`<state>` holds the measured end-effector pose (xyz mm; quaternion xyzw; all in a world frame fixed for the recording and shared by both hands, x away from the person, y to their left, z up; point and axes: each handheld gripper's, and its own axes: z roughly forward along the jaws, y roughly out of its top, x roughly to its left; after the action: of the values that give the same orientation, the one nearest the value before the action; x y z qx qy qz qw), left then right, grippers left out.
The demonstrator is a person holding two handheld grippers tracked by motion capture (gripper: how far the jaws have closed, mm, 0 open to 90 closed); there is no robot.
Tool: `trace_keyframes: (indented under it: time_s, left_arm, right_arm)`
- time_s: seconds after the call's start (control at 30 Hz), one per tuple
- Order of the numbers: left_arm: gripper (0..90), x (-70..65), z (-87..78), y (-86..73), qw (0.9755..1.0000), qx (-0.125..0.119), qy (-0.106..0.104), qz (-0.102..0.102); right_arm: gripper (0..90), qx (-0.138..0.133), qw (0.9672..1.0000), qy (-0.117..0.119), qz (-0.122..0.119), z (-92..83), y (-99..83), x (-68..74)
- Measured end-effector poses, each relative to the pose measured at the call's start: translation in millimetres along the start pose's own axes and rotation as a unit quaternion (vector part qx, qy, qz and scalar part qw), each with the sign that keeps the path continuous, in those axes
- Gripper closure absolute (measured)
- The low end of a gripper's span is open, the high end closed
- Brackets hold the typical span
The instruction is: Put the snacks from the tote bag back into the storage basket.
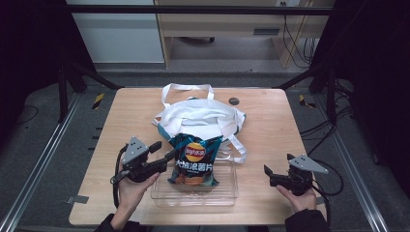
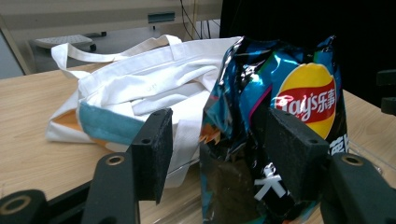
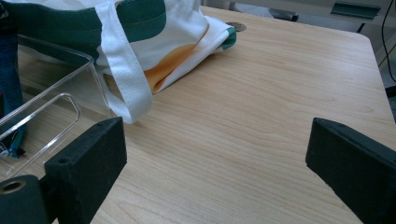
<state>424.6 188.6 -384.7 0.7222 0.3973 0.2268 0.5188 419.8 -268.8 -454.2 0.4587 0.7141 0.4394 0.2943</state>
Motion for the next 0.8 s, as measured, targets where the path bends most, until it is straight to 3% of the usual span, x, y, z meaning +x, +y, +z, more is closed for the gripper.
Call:
trace_keyframes:
  time_s: [0.47,0.8]
  left_arm:
    - [40.2,15.6,-9.8,-15.5,0.9997,-0.014,0.02,0.005]
    - [39.6,32.8,-17.4,-37.0,0.9987,0.005,0.05,0.001]
  right_arm:
    - [5.5,0.001,1.0,-0.005,-0.001,-0.7,-0.2,-0.9]
    - [5.5,0.001,1.0,-0.004,-0.003,-0.7,0.0,-0.9]
